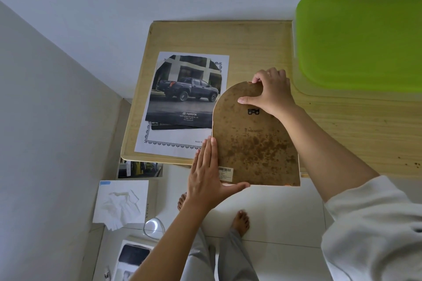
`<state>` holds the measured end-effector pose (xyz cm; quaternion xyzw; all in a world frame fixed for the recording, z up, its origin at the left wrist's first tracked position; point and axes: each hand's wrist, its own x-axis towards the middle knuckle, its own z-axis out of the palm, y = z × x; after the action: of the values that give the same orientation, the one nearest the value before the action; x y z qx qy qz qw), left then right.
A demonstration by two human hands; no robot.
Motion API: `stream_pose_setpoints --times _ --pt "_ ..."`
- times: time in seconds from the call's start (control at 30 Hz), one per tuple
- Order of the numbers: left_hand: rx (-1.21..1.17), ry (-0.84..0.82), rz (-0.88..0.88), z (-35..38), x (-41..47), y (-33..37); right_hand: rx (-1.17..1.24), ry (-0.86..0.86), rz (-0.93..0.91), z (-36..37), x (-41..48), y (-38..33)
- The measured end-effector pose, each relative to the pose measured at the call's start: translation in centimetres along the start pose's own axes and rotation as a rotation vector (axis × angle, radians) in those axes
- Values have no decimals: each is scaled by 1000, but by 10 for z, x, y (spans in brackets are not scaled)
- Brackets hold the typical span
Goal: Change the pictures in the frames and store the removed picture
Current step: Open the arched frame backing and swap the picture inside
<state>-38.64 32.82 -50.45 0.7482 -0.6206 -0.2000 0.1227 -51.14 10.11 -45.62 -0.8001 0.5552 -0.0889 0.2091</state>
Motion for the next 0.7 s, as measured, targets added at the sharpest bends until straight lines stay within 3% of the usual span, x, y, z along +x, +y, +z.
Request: stream_pose_setpoints --times 0.27,0.7 --pt "-9 3 -10 0 1 1 -18 -152 8 -8 9 1" --pt "4 -6 8 -2 -1 3 99 -106 -9 -8 -24 15"
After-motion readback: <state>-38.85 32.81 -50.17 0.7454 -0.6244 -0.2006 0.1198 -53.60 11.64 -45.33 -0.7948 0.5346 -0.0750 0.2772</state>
